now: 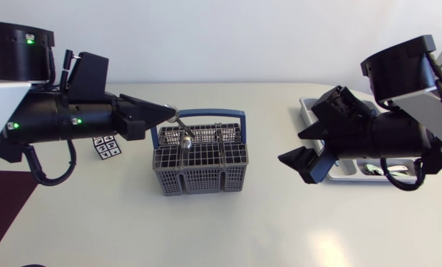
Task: Transfer all utensils from the basket to the drawer tray.
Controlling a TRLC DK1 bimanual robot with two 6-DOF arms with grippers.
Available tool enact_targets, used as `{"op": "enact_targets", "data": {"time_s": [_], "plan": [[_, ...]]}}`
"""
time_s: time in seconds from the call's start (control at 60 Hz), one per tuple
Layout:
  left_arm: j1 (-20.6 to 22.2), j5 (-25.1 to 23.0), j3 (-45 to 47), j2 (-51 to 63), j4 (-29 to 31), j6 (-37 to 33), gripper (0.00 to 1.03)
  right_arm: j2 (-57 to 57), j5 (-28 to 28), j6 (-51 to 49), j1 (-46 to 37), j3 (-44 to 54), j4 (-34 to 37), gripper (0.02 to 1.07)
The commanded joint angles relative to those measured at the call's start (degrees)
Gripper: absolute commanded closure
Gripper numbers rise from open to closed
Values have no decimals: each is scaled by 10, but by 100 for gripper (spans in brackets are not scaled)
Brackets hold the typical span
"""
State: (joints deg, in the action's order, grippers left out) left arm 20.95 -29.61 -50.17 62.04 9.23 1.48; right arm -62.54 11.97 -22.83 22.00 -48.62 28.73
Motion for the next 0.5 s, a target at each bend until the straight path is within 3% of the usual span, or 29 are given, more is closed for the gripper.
{"op": "enact_targets", "data": {"time_s": [0.0, 0.383, 0.483], "plan": [[23, -6, 10, -23, 16, -9, 100, 21, 10, -28, 23, 20, 11, 7], [115, -56, -15, -11, 76, -53, 100, 75, 22, -100, 163, 67, -30, 8], [138, -70, -22, -4, 85, -58, 100, 72, 38, -101, 189, 71, -55, 14]]}}
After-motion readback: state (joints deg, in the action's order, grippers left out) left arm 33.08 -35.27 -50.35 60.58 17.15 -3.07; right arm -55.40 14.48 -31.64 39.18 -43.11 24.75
